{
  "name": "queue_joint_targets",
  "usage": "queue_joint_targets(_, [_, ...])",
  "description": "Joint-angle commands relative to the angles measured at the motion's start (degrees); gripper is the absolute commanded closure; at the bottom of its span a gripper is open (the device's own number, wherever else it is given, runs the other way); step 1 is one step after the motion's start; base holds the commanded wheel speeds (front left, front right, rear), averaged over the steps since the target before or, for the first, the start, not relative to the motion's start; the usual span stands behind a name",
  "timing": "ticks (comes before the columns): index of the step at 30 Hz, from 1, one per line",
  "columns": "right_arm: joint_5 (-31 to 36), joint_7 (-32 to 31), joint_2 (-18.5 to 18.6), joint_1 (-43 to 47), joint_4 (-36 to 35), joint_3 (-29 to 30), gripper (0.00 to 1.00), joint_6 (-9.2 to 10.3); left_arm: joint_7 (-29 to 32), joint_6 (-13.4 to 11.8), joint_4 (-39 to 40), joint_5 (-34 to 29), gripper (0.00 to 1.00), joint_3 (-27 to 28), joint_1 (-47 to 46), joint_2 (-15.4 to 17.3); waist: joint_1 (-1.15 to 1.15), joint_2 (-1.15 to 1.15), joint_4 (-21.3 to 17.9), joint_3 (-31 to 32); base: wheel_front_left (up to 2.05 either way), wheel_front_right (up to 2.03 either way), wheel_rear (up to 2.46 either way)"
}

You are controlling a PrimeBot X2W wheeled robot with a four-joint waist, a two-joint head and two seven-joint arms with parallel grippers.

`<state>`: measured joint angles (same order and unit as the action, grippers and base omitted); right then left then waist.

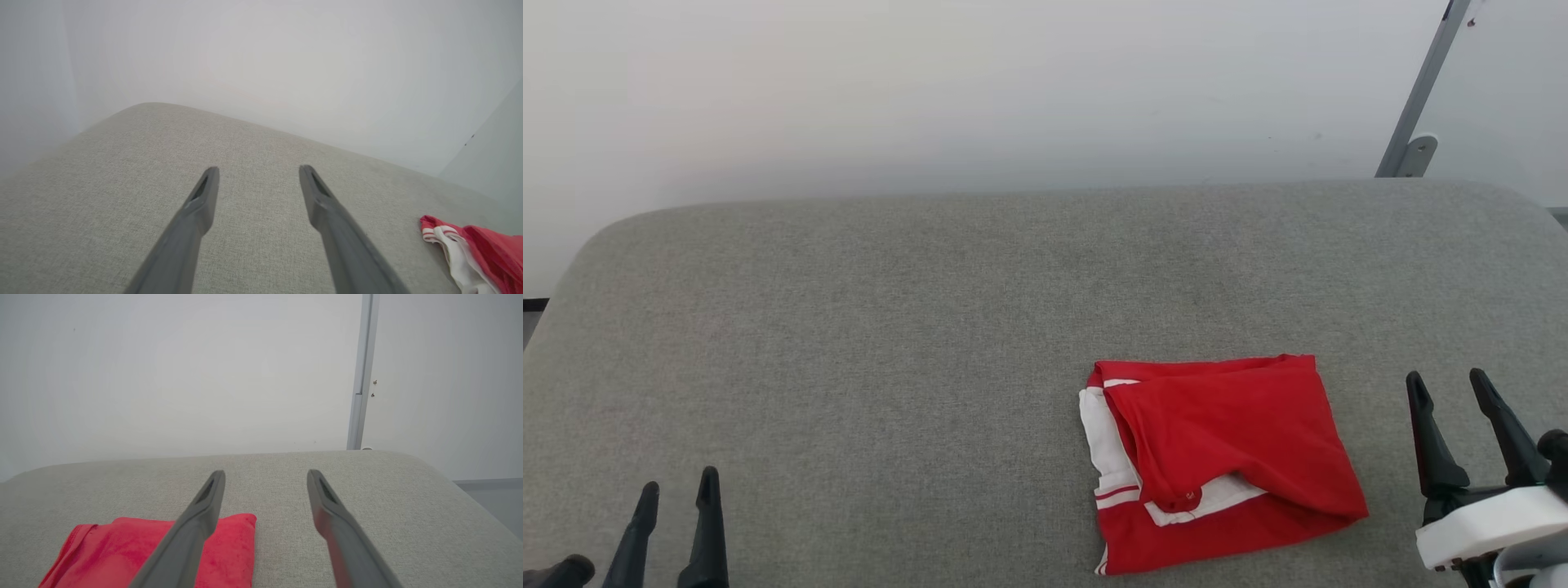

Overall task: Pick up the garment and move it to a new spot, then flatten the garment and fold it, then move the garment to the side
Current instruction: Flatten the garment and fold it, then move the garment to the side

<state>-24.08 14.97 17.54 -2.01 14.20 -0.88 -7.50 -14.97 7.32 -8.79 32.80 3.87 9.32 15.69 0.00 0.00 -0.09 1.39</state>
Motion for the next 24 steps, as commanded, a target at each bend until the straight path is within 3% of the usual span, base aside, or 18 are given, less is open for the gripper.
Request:
queue_joint_targets(1, [0.4,0.3,-0.4,0.8,-0.3,0.3,0.00,0.01,-0.3,0.2,0.3,1.2,0.00,-0.2,0.2,0.1,0.00,0.00,0.0,0.0,0.00,0.00,0.00])
queue_joint_targets(24, [0.6,0.3,-0.8,1.9,-0.1,1.0,0.00,0.02,-0.3,0.2,1.0,1.1,0.00,-2.3,-0.5,0.9,0.00,0.00,0.8,-0.3,0.00,0.00,0.00])
